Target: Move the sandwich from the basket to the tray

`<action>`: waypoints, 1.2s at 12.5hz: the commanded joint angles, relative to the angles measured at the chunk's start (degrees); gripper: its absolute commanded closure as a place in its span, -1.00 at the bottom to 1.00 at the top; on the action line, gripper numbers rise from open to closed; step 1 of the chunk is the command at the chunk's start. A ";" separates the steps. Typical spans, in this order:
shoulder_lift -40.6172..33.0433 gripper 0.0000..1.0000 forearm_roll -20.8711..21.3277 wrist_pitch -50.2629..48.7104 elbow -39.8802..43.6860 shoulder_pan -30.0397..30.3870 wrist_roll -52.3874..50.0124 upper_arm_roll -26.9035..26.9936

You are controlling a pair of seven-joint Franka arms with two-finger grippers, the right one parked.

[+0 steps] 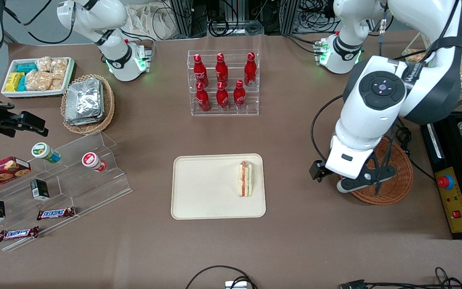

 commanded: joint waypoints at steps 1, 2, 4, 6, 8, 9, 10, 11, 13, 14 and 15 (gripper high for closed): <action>-2.01 -1.00 -1.04 -1.61 -1.19 2.00 1.19 -0.30; -2.27 -1.00 -1.04 -1.79 -1.20 2.00 1.72 -0.31; -2.54 -1.00 -1.22 -1.97 -1.20 2.09 1.81 -0.22; -4.20 -1.00 -2.36 -1.97 -1.89 3.66 4.17 -0.04; -7.18 -1.00 -4.98 -2.66 -3.21 4.11 9.26 1.96; -9.28 -1.00 -7.43 -3.10 -4.35 3.94 12.50 4.85; -11.57 -1.00 -9.72 -3.80 -5.66 3.94 16.80 6.71; -13.59 -1.00 -10.88 -5.55 -6.72 3.76 20.93 9.25; -17.37 -1.00 -12.98 -10.47 -6.91 3.32 28.67 13.74; -18.96 -1.00 -13.17 -12.58 -6.91 3.24 32.27 15.32; -20.10 -1.00 -13.17 -14.51 -6.91 2.97 35.70 16.91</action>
